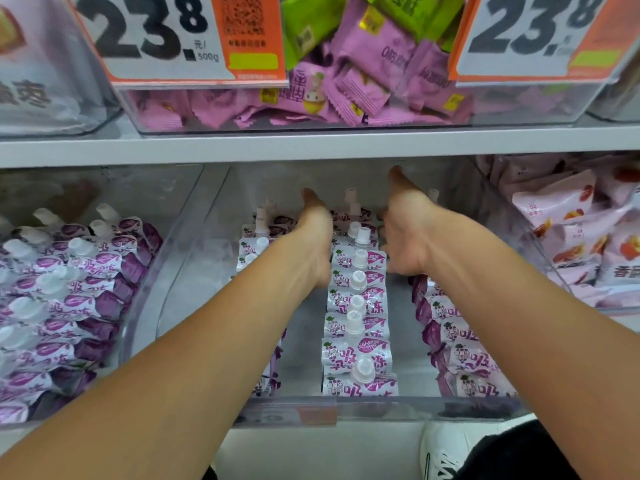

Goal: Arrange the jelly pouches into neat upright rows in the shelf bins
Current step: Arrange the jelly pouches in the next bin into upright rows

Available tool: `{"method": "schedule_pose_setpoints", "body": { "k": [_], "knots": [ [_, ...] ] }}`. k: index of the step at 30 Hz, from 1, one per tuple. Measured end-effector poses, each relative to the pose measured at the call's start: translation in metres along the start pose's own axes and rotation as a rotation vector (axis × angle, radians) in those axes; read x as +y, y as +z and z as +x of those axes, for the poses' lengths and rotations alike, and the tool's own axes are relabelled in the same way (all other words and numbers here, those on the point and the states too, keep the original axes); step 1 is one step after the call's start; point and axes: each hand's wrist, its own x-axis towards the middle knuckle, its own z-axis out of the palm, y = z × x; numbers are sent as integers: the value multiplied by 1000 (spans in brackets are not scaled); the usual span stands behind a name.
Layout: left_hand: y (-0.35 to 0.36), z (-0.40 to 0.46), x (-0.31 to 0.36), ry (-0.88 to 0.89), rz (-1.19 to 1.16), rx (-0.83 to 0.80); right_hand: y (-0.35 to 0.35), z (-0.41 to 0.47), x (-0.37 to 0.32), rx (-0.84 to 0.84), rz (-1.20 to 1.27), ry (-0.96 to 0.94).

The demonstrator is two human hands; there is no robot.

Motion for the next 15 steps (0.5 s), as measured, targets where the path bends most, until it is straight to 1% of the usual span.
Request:
{"method": "schedule_pose_setpoints", "body": {
  "k": [1, 2, 3, 4, 6, 8, 10, 15],
  "knots": [
    [2, 8, -2, -15, -31, -16, 0, 2, 0, -23, 15, 1],
    [3, 10, -1, 3, 19, 16, 3, 7, 1, -34, 27, 1],
    [6, 9, -1, 43, 64, 82, 5, 13, 3, -16, 38, 12],
    [6, 4, -1, 78, 100, 124, 8, 19, 6, 45, 28, 6],
    [7, 1, -1, 111, 135, 99, 15, 24, 9, 114, 14, -82],
    [10, -8, -1, 114, 204, 50, 16, 27, 12, 85, 60, -80],
    [12, -11, -1, 118, 245, 36, 12, 35, 15, 34, 92, -93],
    [4, -5, -3, 96, 123, 70, 9, 33, 16, -99, 51, -86]
  ]
}}
